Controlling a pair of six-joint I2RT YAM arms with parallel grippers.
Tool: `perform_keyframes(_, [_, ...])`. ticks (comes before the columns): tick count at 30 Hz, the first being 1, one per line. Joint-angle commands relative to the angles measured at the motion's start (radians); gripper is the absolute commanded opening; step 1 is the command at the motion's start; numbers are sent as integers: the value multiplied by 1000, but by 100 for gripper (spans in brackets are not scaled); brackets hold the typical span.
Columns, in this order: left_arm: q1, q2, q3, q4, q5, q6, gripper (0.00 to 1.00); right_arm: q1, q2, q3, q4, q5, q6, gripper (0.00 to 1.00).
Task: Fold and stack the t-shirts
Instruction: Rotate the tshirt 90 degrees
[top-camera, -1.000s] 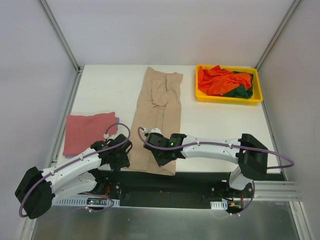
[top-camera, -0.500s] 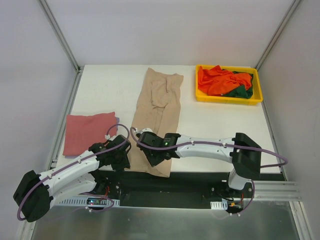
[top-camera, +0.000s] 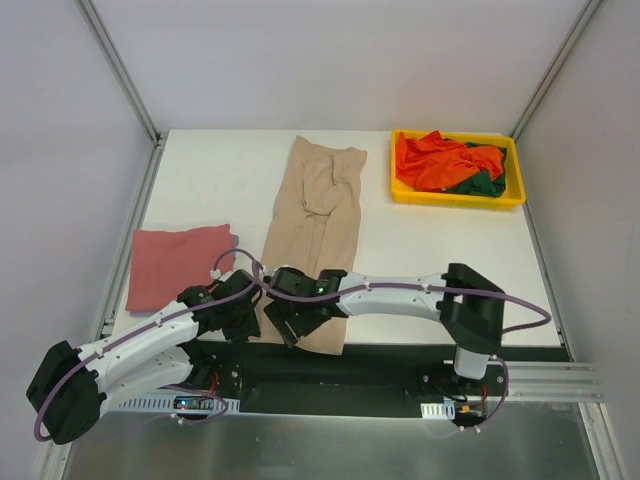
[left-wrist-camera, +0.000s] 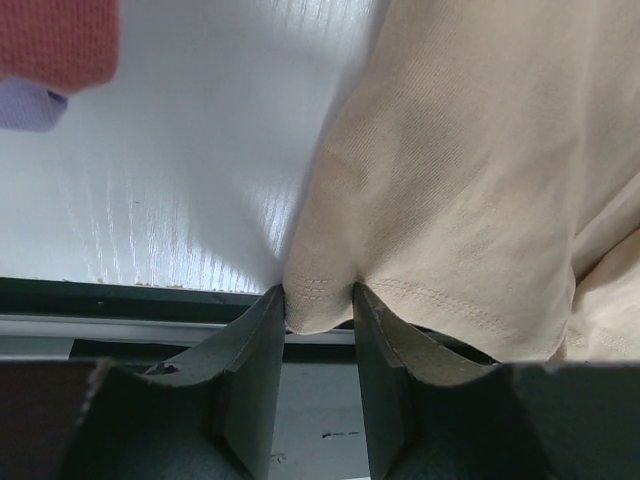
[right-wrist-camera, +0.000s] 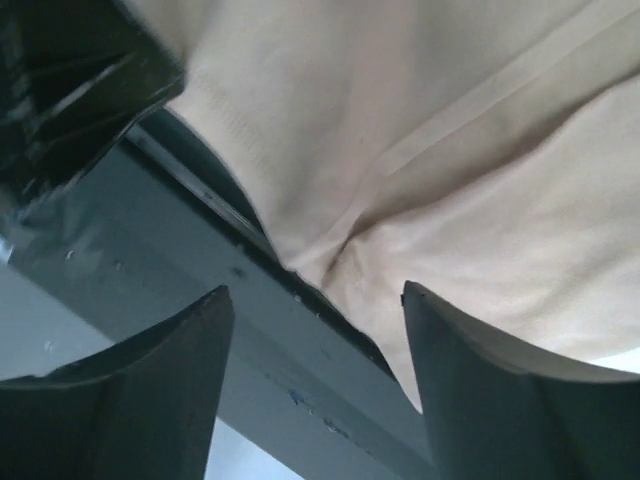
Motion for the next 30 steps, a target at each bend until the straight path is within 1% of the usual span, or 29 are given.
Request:
perform_keyframes(1, [-10,17,-36,32,-15,13,33,17,-237,-94,147,-57,-117,83])
perform_keyframes(2, [-10,17,-34,31,-18,13,33,19,-292,-133,175,-45,-149,99])
perform_keyframes(3, [-10,14,-36,31,-18,13,33,17,-335,-183,203,-36,-182,96])
perform_keyframes(6, [-10,15,-33,31,-18,10,31,17,-446,-273,238,-19,-271,96])
perform_keyframes(9, [-10,14,-29,31,-23,4,27,28,-490,-343,240,-28,-378,99])
perform_keyframes(10, [-10,15,-28,31,-23,1,26,40,-484,-356,240,-19,-401,95])
perform_keyframes(11, [-10,15,-26,31,-21,-1,25,58,-469,-354,228,36,-406,91])
perform_keyframes(13, [-9,14,-23,31,-15,-5,24,98,-400,-310,172,91,-416,86])
perform_keyframes(16, [-10,18,-19,31,-4,-4,22,167,-278,-242,123,180,-432,82])
perform_keyframes(19, [-10,15,-19,31,0,-5,20,203,-172,-176,76,245,-424,76])
perform_keyframes(22, [-10,14,-23,31,-3,-16,19,213,-103,-159,74,289,-404,72])
perform_keyframes(26, [-10,14,-22,31,-4,-21,18,213,-49,-165,72,334,-383,69])
perform_keyframes(30, [-10,15,-11,29,-10,-22,10,213,-7,-164,54,441,-363,61])
